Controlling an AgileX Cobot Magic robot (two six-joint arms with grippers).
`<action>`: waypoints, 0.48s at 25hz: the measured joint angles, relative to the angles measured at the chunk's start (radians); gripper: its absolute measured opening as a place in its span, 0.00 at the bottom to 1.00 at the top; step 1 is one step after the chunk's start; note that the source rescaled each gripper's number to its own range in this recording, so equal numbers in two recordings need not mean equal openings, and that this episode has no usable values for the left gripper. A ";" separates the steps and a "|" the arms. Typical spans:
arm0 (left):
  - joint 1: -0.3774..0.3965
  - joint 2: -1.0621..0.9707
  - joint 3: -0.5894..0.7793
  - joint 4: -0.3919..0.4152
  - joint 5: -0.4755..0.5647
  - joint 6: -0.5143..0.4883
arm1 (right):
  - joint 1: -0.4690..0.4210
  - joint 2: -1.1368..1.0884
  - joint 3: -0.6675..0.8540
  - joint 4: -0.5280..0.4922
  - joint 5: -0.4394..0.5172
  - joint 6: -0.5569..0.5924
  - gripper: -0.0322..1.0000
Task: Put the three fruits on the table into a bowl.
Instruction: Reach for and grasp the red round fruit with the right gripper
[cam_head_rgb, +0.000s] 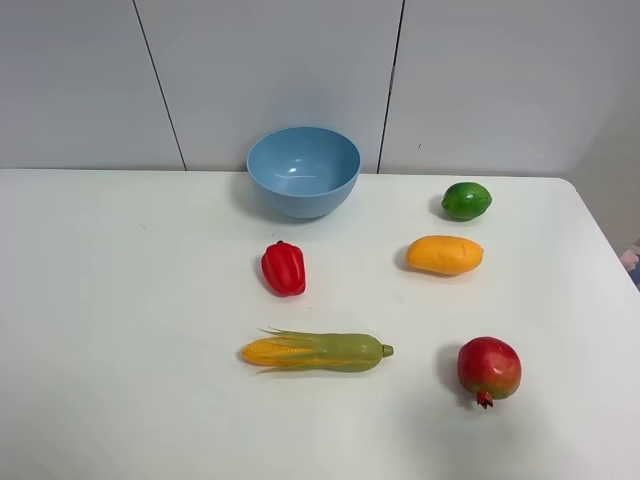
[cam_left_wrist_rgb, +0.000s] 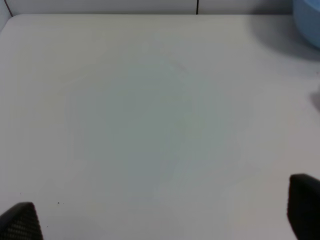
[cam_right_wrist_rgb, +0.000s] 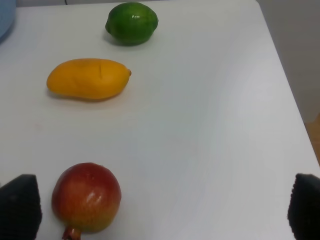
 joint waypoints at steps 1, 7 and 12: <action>0.000 0.000 0.000 0.000 0.000 0.000 | 0.000 0.000 0.000 0.000 0.000 0.000 1.00; 0.000 0.000 0.000 0.000 0.000 0.000 | 0.000 0.000 0.000 0.000 0.000 0.000 1.00; 0.000 0.000 0.000 0.000 0.000 0.000 | 0.000 0.000 0.000 0.000 0.000 0.000 1.00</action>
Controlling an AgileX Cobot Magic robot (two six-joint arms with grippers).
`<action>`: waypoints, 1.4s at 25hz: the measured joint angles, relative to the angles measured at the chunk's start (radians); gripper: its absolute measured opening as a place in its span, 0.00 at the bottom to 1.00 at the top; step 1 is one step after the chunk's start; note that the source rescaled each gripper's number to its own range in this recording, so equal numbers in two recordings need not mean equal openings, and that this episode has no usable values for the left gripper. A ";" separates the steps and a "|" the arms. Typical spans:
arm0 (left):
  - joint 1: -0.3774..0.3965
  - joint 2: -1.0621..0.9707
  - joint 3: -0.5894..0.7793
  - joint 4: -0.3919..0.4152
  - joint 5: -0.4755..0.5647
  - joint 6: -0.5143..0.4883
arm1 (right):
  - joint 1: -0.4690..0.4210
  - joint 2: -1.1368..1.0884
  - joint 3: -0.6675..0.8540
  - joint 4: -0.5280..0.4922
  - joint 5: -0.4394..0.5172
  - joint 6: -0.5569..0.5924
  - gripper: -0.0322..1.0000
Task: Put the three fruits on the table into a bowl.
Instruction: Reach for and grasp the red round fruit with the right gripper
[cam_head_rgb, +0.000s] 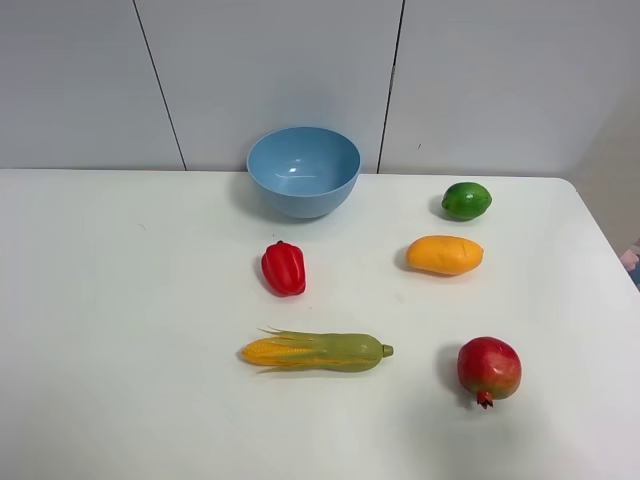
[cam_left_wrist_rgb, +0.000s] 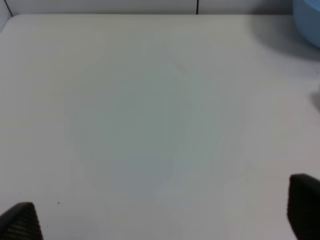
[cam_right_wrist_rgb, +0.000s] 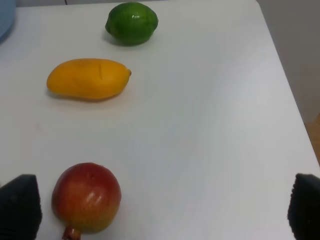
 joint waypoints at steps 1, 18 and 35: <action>0.000 0.000 0.000 0.000 0.000 0.000 | 0.000 0.000 0.000 0.000 0.000 0.000 1.00; 0.000 0.000 0.000 0.000 0.000 0.000 | 0.000 0.230 -0.151 0.037 0.152 0.040 1.00; 0.000 0.000 0.000 0.000 0.000 0.000 | 0.005 0.960 -0.282 0.196 0.064 0.094 1.00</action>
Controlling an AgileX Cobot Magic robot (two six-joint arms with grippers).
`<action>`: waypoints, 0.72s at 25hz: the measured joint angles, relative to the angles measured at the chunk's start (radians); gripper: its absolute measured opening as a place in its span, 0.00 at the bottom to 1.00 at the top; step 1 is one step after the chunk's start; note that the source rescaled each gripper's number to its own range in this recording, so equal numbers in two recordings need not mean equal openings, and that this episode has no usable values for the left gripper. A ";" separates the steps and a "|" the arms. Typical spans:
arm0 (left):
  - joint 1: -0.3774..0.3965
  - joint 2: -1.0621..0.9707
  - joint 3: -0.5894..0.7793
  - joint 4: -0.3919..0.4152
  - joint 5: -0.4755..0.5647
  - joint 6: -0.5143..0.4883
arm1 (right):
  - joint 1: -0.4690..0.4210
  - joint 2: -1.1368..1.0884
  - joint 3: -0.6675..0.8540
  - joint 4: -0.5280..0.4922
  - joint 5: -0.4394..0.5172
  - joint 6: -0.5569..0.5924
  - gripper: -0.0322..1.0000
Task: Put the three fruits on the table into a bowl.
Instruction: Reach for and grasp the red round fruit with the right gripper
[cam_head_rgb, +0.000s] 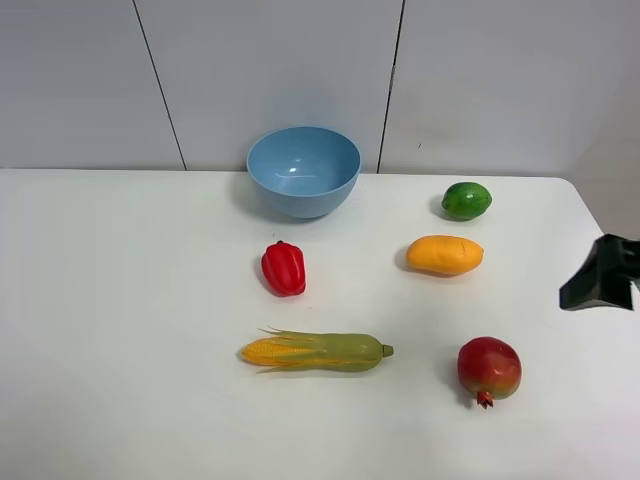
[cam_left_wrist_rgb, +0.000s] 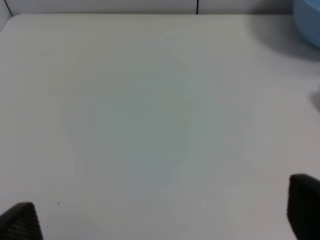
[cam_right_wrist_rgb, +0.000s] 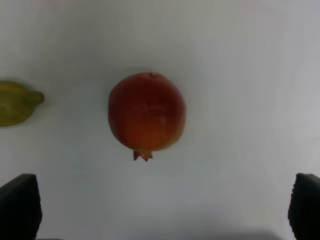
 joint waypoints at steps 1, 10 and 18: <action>0.000 0.000 0.000 0.000 0.000 0.000 | 0.013 0.034 0.000 0.008 -0.023 0.004 1.00; 0.000 0.000 0.000 0.000 0.000 0.000 | 0.197 0.322 -0.004 0.016 -0.128 0.117 1.00; 0.000 0.000 0.000 0.000 0.000 0.001 | 0.207 0.443 -0.006 0.000 -0.135 0.208 1.00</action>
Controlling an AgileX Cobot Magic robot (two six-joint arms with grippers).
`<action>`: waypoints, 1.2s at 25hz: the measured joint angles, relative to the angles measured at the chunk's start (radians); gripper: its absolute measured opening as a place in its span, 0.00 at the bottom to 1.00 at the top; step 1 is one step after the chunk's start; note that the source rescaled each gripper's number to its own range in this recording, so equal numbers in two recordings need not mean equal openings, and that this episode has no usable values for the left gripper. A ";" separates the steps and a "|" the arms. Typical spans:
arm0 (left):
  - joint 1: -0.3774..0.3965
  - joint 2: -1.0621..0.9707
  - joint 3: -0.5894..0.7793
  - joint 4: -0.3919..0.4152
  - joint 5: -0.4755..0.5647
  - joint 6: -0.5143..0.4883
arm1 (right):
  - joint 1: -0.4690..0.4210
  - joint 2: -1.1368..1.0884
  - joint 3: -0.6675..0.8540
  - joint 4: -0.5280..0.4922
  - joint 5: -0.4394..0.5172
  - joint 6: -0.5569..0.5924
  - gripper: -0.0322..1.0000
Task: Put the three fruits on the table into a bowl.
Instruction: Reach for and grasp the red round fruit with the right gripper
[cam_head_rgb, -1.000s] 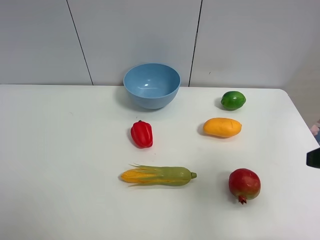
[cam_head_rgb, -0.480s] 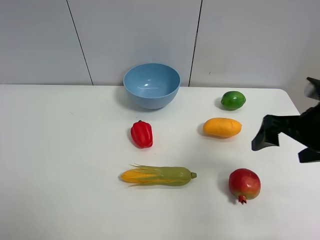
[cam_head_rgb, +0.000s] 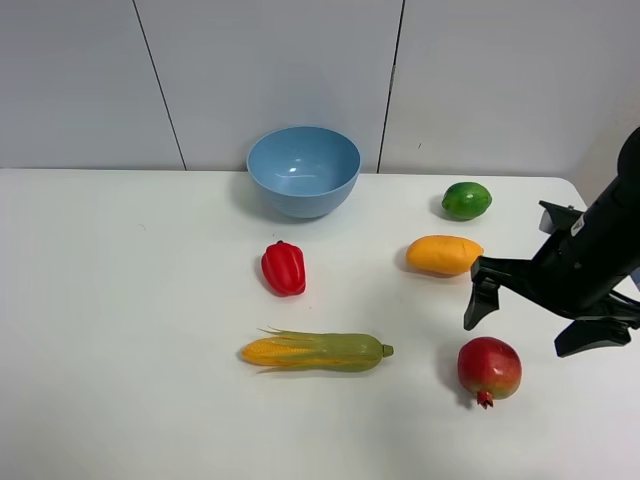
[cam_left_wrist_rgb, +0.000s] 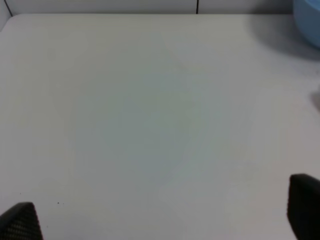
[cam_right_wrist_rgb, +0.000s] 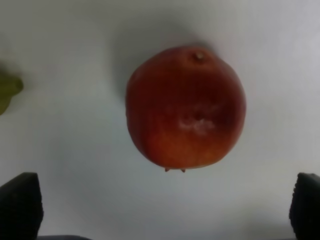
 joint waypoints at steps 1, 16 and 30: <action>0.000 0.000 0.000 0.000 0.000 0.000 | 0.000 0.001 0.000 -0.015 -0.001 0.004 1.00; 0.000 0.000 0.000 0.000 0.000 -0.001 | 0.019 0.056 0.157 -0.040 -0.219 0.025 1.00; 0.000 0.000 0.000 0.000 0.000 -0.001 | 0.046 0.275 0.158 -0.040 -0.360 -0.004 0.63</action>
